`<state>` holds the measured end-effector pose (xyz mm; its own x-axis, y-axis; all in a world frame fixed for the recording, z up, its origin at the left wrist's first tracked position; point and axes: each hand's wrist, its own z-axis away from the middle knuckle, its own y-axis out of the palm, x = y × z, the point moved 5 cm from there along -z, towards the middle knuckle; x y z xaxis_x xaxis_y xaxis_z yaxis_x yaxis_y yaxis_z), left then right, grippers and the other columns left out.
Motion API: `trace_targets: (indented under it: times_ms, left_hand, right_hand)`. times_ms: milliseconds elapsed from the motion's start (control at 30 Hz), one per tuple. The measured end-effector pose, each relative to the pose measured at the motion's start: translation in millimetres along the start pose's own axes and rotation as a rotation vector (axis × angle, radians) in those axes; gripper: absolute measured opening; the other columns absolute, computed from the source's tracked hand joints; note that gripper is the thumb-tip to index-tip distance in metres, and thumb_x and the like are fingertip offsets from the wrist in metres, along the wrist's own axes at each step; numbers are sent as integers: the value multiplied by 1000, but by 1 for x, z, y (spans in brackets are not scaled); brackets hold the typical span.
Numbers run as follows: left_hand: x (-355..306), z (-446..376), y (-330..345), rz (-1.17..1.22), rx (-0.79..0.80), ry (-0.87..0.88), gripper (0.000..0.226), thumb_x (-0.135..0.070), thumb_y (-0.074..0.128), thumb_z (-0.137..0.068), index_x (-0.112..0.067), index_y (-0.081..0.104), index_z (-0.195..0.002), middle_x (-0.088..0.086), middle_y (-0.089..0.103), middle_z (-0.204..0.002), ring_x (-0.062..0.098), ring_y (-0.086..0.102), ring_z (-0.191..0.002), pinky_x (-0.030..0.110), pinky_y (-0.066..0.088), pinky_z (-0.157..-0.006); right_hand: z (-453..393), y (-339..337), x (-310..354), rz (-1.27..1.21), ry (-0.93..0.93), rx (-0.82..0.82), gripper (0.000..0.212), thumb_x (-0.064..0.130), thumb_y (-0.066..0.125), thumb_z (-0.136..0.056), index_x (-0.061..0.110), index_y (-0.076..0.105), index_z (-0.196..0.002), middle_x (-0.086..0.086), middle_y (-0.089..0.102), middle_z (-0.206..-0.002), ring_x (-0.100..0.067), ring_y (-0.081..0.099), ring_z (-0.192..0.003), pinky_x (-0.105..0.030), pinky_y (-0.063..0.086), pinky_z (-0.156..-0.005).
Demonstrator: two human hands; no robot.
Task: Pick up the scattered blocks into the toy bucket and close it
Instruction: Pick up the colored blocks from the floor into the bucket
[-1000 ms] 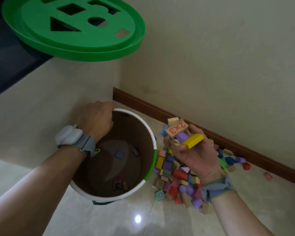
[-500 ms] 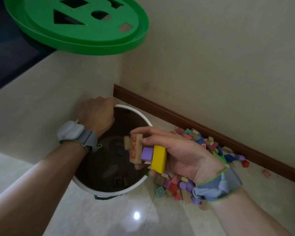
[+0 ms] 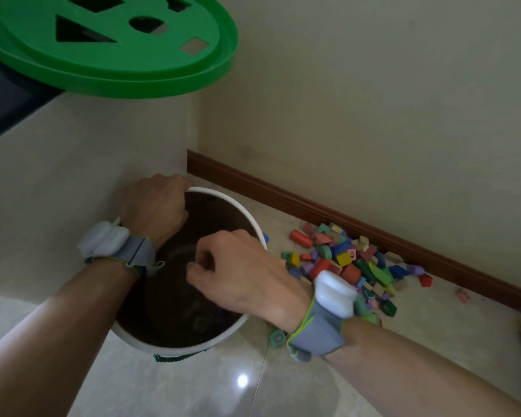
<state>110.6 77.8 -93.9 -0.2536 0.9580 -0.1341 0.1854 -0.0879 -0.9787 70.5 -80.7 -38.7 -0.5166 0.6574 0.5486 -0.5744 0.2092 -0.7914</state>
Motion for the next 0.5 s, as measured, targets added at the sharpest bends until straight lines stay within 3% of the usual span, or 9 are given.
trace_targets:
  times_ms: [167,333,400,500]
  left_hand:
    - [-1,3,-4,-19,11,-18,29,-19,64,-77,-19,68,-107,13,65,-85,30,59,-71,31,35,-58]
    - [-1,4,-5,-20,57,-54,36,-17,63,-80,-20,64,-116,15,65,-95,31,60,-81,34,38,-64]
    - [0,4,-4,2,73,-65,36,-16,63,-80,-20,64,-116,14,65,-96,31,60,-82,34,39,-67]
    - [3,3,-4,36,73,-83,36,-14,62,-81,-20,65,-116,15,64,-97,32,59,-84,37,42,-70]
  right_hand:
    - [-2,23,-5,151,-129,53,18,24,59,-95,9,66,-99,-11,62,-104,-31,56,-99,-43,50,-79]
    - [2,26,-14,158,-207,104,15,26,58,-95,13,66,-97,-5,63,-95,-27,63,-85,-44,54,-74]
    - [6,12,-14,-40,-287,-124,12,25,58,-97,17,66,-99,0,62,-96,-19,62,-89,-39,52,-79]
    - [15,-21,-51,-324,-248,-807,9,19,56,-99,17,65,-98,4,62,-94,-9,60,-88,-26,48,-74]
